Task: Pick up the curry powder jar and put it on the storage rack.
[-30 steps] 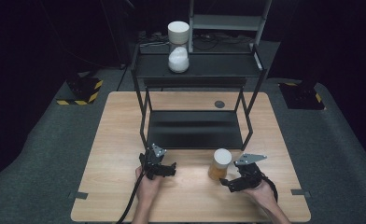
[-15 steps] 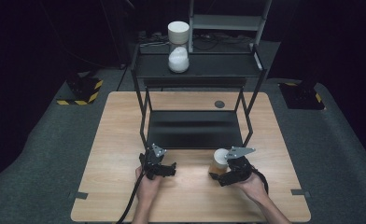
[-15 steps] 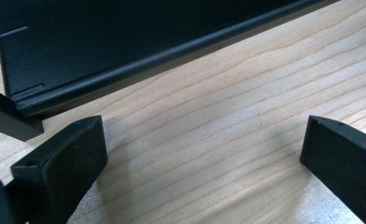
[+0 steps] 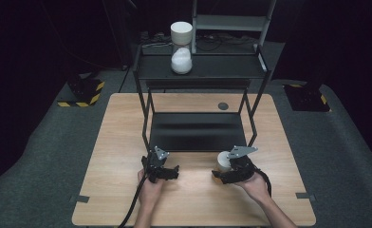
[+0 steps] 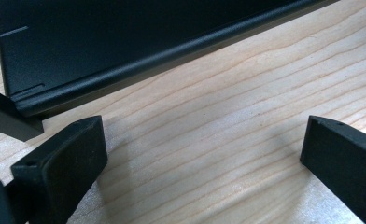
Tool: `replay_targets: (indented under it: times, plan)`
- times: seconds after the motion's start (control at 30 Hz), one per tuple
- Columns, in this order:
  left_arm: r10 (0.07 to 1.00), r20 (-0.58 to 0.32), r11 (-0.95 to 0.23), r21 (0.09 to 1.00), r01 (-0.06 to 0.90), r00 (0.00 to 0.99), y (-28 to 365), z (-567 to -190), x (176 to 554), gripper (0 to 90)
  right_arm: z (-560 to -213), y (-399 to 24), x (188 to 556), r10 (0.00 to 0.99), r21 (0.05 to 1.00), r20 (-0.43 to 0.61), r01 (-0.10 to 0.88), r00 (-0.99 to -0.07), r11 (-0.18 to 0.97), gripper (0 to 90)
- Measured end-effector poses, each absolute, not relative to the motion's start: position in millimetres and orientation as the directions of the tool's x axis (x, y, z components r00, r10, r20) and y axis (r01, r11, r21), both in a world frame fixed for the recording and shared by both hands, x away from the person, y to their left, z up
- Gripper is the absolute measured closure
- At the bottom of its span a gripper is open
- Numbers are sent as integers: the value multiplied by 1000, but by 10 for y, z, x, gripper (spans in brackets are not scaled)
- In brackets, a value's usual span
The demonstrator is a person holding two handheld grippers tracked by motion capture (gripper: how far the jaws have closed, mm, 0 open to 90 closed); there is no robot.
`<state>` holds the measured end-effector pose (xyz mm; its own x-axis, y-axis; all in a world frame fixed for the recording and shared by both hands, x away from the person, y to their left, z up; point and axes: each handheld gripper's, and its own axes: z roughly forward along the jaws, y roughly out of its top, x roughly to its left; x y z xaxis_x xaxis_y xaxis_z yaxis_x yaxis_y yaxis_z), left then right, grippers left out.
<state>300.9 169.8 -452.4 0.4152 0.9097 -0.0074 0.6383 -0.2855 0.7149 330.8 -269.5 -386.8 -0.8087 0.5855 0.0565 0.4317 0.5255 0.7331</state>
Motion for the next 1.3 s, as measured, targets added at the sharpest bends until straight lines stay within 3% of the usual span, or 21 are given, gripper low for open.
replay_targets:
  times: [0.3, 1.3]
  plan:
    - [910, -7, -286, 715, 638, 415, 1698, -4524, 3010, 4, -3872, -2692, 3267, 601, 740, 41, 428, -798, 518, 320]
    - [910, -7, -286, 715, 638, 415, 1698, -4524, 3010, 4, -3855, -2620, 3157, 627, 753, 4, 414, -779, 511, 333]
